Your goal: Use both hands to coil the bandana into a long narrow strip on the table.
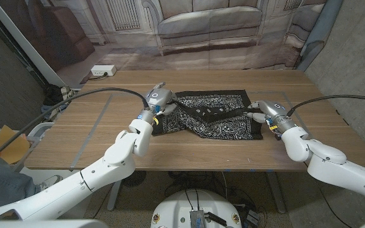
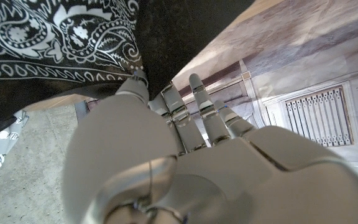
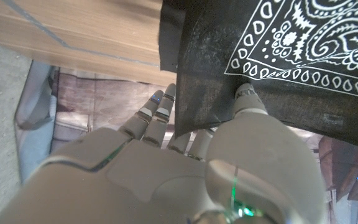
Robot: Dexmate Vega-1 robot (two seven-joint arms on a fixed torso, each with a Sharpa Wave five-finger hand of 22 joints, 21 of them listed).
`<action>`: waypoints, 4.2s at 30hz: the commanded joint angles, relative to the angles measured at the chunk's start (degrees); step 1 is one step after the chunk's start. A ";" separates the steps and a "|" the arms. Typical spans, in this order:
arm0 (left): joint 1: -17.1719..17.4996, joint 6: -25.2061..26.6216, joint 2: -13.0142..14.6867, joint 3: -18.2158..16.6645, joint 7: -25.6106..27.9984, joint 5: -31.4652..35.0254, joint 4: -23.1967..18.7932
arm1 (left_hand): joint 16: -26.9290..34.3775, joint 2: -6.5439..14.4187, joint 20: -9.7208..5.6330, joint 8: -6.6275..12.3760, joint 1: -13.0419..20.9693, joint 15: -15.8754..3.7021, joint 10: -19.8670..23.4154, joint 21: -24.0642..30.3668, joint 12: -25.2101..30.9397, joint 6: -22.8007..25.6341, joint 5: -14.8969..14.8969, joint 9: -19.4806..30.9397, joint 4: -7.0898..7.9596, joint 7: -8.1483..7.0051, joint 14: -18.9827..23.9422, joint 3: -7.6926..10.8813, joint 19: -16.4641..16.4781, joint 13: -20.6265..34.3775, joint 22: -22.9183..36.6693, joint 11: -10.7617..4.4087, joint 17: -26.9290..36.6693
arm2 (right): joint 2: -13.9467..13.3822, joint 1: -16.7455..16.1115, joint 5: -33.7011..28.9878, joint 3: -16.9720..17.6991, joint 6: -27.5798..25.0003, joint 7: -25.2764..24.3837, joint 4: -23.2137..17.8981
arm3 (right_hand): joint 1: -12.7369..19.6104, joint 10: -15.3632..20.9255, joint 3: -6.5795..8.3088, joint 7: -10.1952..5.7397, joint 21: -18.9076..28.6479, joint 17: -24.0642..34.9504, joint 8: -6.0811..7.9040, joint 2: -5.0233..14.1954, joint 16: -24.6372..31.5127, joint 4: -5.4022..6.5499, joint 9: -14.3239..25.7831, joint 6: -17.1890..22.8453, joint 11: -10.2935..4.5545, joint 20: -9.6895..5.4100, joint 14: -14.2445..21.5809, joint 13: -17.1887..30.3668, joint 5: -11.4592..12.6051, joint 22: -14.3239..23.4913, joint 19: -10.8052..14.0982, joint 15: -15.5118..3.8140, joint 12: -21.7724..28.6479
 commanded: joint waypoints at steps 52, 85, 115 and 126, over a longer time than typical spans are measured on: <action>-7.76 19.04 -2.84 9.63 -19.65 13.31 4.36 | -0.98 -2.65 4.63 -12.81 -11.53 4.15 -50.98 -0.61 -1.46 -46.20 0.58 1.36 4.70 3.66 -31.49 -3.82 -17.43 -2.80 0.65 7.73 0.68 | 0.04 11.56 -0.97 -8.08 -5.83 11.98 3.89 | -4.61 -12.65 0.54 2.01 -0.62 0.35 -12.56 -2.57 -1.67 0.66 1.11 -26.86 5.31 4.29 -10.47 0.73 -0.74 -0.03 -5.50 1.62 -6.30; 6.82 16.04 -3.77 4.24 3.18 7.68 -1.17 | 0.63 -8.58 4.78 -9.77 -11.50 1.37 -48.90 0.52 1.21 -48.32 1.51 0.68 2.04 5.19 -29.20 -7.91 -16.31 -4.18 0.43 6.31 0.13 | -1.31 -5.22 -9.06 -2.81 -5.12 -8.35 -5.45 | -8.55 -18.97 -3.01 5.02 0.53 -0.30 -12.24 -6.74 -1.20 0.44 0.61 -42.89 6.55 13.64 -16.95 0.81 0.83 -0.26 0.92 3.07 -6.00; 7.54 13.36 -8.82 8.08 16.16 4.09 10.21 | 1.36 -7.85 5.07 -7.47 -2.97 0.71 -38.15 0.82 3.10 -38.21 2.31 0.74 -2.67 2.39 -23.47 -6.31 -14.06 -4.20 0.34 3.81 0.15 | 3.83 -5.89 -18.86 -9.05 -6.75 -8.95 0.53 | -6.08 -17.23 -2.74 3.72 0.01 -0.33 -11.84 -7.33 -1.08 -0.93 0.50 -42.50 4.69 12.24 -15.38 0.74 1.85 -0.23 1.07 1.21 -5.19; 4.55 8.09 -10.30 9.38 21.60 0.70 15.91 | 1.73 -7.55 4.46 -6.70 -2.83 0.37 -35.22 1.19 3.34 -34.59 2.11 0.77 -2.72 2.53 -21.00 -6.46 -12.26 -4.23 0.29 3.49 0.12 | 5.38 -3.56 -20.03 -10.33 -4.99 -8.59 3.79 | -4.91 -16.82 -2.37 3.20 0.15 -0.34 -11.58 -7.14 -0.95 -1.34 0.50 -41.92 4.20 11.39 -14.72 0.73 2.19 -0.21 1.62 0.51 -5.03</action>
